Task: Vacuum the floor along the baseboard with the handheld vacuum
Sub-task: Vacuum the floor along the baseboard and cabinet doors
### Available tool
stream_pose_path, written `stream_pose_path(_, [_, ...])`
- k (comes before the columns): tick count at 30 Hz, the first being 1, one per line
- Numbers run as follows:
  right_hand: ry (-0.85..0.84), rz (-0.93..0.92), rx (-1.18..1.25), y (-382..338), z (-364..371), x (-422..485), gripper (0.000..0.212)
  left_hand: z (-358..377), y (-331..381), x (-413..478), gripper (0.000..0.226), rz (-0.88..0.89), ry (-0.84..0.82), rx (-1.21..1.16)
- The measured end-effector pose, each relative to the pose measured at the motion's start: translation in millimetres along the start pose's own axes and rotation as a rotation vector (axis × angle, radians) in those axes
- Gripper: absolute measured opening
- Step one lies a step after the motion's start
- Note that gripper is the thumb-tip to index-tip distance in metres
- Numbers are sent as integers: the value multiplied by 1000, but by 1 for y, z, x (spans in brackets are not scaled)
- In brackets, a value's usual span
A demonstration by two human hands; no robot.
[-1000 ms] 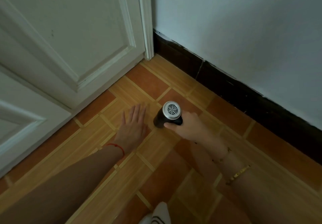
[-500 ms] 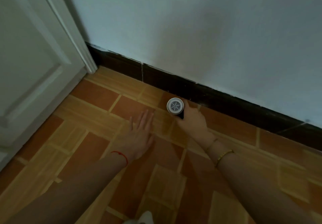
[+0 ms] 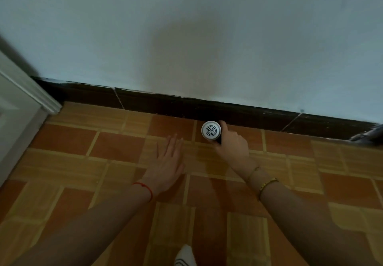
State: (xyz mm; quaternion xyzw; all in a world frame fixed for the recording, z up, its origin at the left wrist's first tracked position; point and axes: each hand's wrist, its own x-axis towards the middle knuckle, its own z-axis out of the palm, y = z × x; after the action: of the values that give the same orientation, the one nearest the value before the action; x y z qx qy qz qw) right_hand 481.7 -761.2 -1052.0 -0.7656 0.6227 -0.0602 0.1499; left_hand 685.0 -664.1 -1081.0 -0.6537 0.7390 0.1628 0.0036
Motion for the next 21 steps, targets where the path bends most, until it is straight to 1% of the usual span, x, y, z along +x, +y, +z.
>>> stream_pose_path(3, [24,88,93,23,-6,-5,71,-3,17,11,70,46,-17,-15])
stream_pose_path(5, [55,143,160,37,-9,-8,68,-3,27,20,70,69,-18,-9])
stream_pose_path(9, [112,198,218,62,-13,-17,66,7,46,39,71,98,6,49])
stream_pose_path(13, [178,278,275,92,-19,-25,63,22,66,57,71,144,-5,26])
stream_pose_path(18, [178,384,334,129,-30,-33,64,27,94,78,70,182,14,15])
stream_pose_path(21, [242,458,390,149,-36,-36,60,25,114,91,70,219,7,19])
